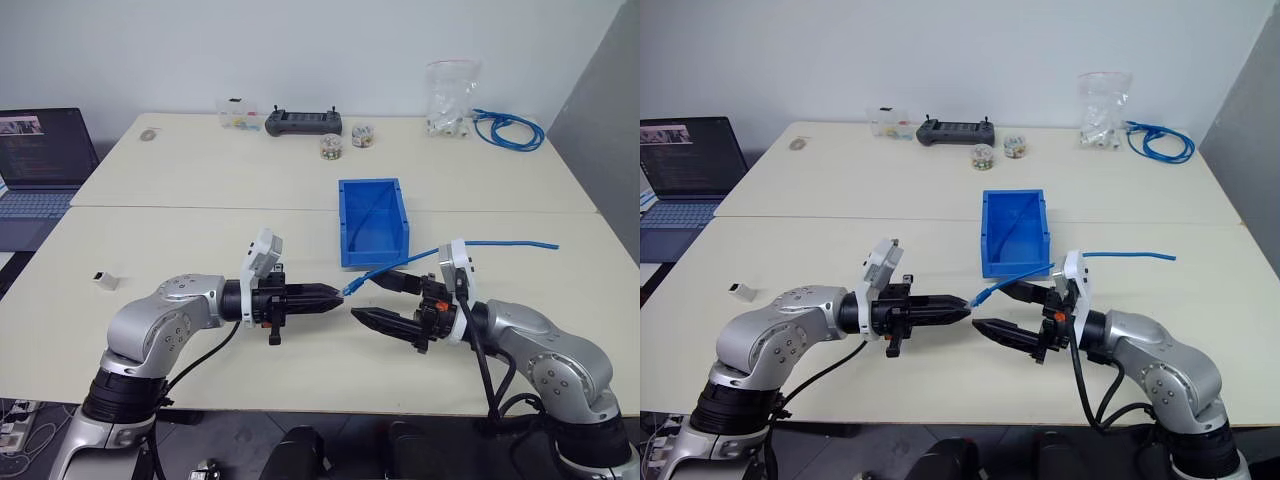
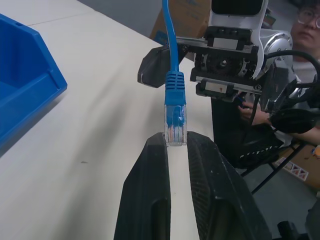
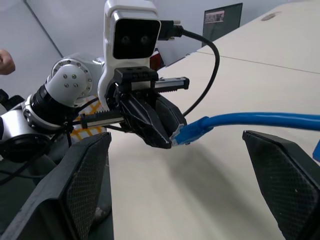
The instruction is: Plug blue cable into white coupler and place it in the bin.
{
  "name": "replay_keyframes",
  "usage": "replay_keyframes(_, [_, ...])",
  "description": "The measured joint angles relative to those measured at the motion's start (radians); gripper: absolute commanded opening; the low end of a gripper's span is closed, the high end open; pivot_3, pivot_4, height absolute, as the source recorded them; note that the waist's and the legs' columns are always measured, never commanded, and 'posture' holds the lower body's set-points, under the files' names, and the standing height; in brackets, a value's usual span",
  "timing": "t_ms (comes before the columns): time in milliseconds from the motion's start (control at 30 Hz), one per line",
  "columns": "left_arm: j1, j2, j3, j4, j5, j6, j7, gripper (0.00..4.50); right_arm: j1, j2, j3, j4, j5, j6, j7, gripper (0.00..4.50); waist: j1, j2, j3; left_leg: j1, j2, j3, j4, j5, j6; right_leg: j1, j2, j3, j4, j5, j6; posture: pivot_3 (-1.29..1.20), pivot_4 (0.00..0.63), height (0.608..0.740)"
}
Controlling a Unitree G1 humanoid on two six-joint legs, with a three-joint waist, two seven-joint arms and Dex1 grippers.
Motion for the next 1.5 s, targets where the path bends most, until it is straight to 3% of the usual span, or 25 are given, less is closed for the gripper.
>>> replay_keyframes(133, [-0.008, 0.001, 0.002, -0.004, -0.021, 0.03, 0.004, 0.23, -0.025, 0.016, 0.001, 0.025, 0.025, 0.018, -0.004, 4.5, -0.001, 0.0, 0.0, 0.0, 0.0, 0.0, 0.0, 0.0, 0.0, 0.0, 0.0, 0.0, 0.0, 0.002, -0.003, 0.0, 0.15, 0.74])
replay_keyframes(233, [-0.011, 0.001, 0.002, -0.006, -0.035, 0.047, 0.015, 0.23, -0.047, 0.019, 0.002, 0.039, 0.035, 0.024, -0.007, 4.01, -0.001, 0.0, 0.0, 0.0, 0.0, 0.0, 0.0, 0.0, 0.0, 0.0, 0.0, 0.0, 0.0, 0.002, -0.003, 0.0, 0.15, 0.74])
replay_keyframes(533, [-0.028, 0.008, 0.002, -0.035, -0.065, 0.088, 0.029, 0.23, -0.081, 0.032, 0.031, 0.062, 0.057, 0.044, 0.005, 1.99, -0.002, 0.0, 0.0, 0.0, 0.0, 0.0, 0.0, 0.0, 0.0, 0.0, 0.0, 0.0, 0.0, 0.002, -0.003, 0.0, 0.15, 0.74])
replay_keyframes(833, [-0.015, 0.045, -0.002, -0.07, -0.08, 0.096, 0.003, 0.23, -0.086, 0.024, 0.02, 0.064, 0.109, 0.087, 0.002, 0.26, -0.001, 0.0, 0.0, 0.0, 0.0, 0.0, 0.0, 0.0, 0.0, 0.0, 0.0, 0.0, 0.0, 0.002, -0.003, 0.0, 0.15, 0.74])
replay_keyframes(1200, [-0.008, 0.042, -0.024, -0.064, -0.057, 0.026, -0.013, 0.23, -0.083, 0.016, -0.002, 0.064, 0.165, 0.128, -0.023, 0.19, -0.001, 0.0, 0.0, 0.0, 0.0, 0.0, 0.0, 0.0, 0.0, 0.0, 0.0, 0.0, 0.0, 0.002, -0.003, 0.0, 0.15, 0.74])
replay_keyframes(1233, [-0.008, 0.038, -0.023, -0.063, -0.062, 0.033, -0.007, 0.93, -0.083, 0.016, -0.002, 0.064, 0.165, 0.128, -0.024, 0.19, -0.001, 0.0, 0.0, 0.0, 0.0, 0.0, 0.0, 0.0, 0.0, -0.001, 0.0, 0.0, 0.0, 0.002, -0.003, 0.0, 0.15, 0.74])
replay_keyframes(1500, [0.022, 0.028, 0.015, -0.095, -0.091, 0.071, 0.092, 2.42, -0.086, 0.023, 0.009, 0.062, 0.159, 0.108, -0.031, 0.18, -0.003, 0.0, 0.0, 0.0, 0.0, 0.0, 0.0, 0.0, 0.0, -0.001, 0.0, 0.001, 0.0, 0.0, 0.0, 0.0, 0.15, 0.74])
